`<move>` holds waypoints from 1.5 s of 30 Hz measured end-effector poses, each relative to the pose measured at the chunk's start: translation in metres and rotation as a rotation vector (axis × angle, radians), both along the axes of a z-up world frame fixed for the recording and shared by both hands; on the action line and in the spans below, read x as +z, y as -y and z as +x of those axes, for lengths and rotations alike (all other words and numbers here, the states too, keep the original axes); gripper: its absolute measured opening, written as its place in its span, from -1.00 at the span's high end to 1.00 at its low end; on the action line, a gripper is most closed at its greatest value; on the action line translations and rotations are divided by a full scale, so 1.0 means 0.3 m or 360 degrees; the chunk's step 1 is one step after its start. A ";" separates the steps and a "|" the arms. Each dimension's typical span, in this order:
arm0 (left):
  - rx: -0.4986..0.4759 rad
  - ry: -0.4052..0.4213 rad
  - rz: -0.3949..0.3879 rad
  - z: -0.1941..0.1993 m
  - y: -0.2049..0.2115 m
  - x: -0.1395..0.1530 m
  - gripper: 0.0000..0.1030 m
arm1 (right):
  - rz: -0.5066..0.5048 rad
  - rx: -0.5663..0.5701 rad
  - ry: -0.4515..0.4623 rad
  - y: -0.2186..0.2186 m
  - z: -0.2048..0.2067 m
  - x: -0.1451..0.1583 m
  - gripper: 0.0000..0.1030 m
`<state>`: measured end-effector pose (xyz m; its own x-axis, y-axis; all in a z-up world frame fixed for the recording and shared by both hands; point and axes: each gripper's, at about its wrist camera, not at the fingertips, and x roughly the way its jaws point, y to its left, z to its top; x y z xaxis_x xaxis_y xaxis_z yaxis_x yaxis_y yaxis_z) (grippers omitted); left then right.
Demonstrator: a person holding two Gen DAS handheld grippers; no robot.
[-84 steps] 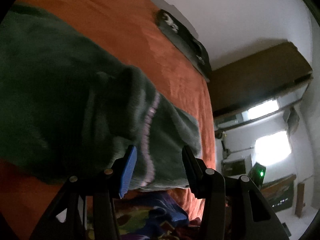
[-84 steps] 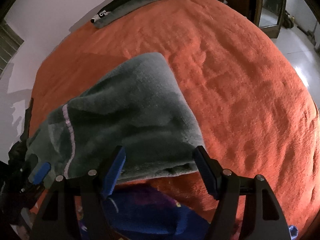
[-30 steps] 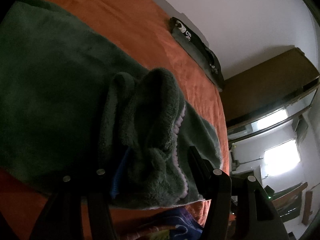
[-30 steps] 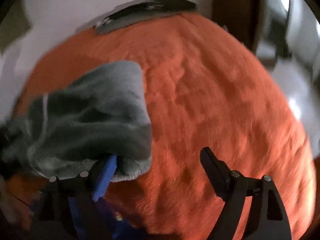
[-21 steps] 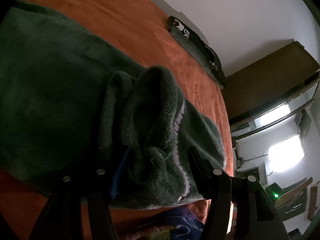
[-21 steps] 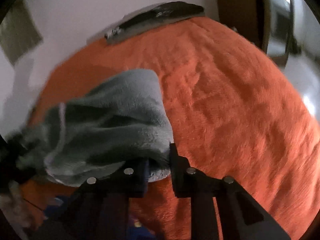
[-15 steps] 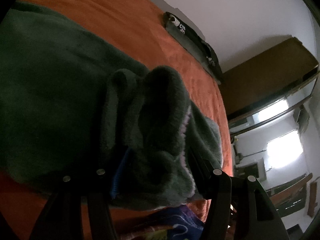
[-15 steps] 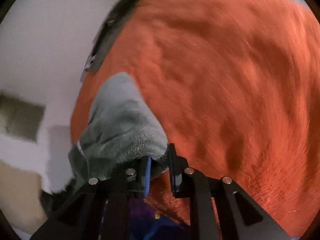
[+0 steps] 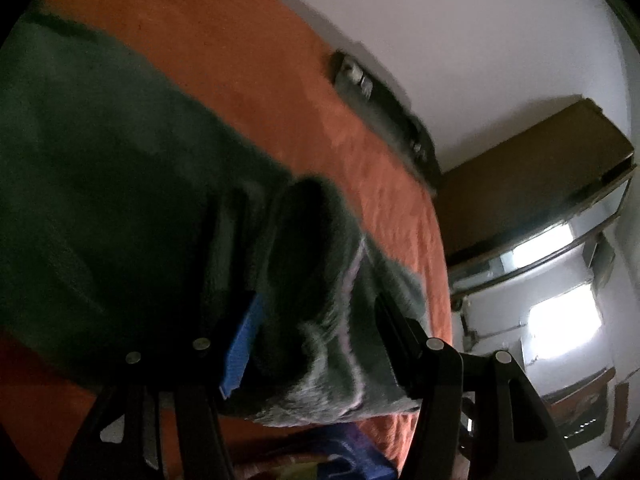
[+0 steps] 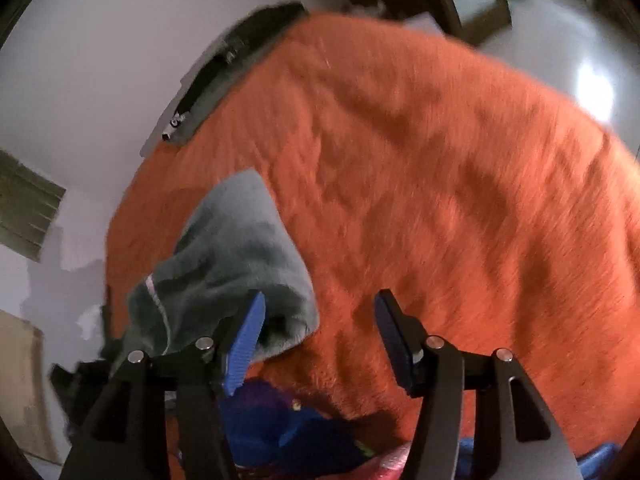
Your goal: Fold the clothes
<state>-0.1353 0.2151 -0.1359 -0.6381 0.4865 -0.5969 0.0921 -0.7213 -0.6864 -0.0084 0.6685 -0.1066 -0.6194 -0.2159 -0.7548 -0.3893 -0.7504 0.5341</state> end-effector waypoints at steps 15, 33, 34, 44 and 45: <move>-0.0276 0.0249 -0.0224 -0.192 -0.177 -0.038 -0.37 | 0.0321 0.0591 0.0309 0.351 -0.527 -0.061 -0.58; -0.0226 0.0266 -0.0186 -0.183 -0.178 -0.171 -0.35 | -0.0041 0.0441 0.0273 0.183 -0.519 -0.151 0.65; -0.0217 0.0273 -0.0173 -0.181 -0.173 -0.176 -0.35 | -0.0063 0.0425 0.0270 0.176 -0.518 -0.154 0.65; -0.0216 0.0239 -0.0175 -0.171 -0.183 -0.152 -0.31 | -0.0017 0.0431 0.0222 0.161 -0.501 -0.106 0.43; -0.0219 0.0247 -0.0215 -0.172 -0.184 -0.152 -0.15 | 0.0009 0.0437 0.0202 0.173 -0.498 -0.092 0.43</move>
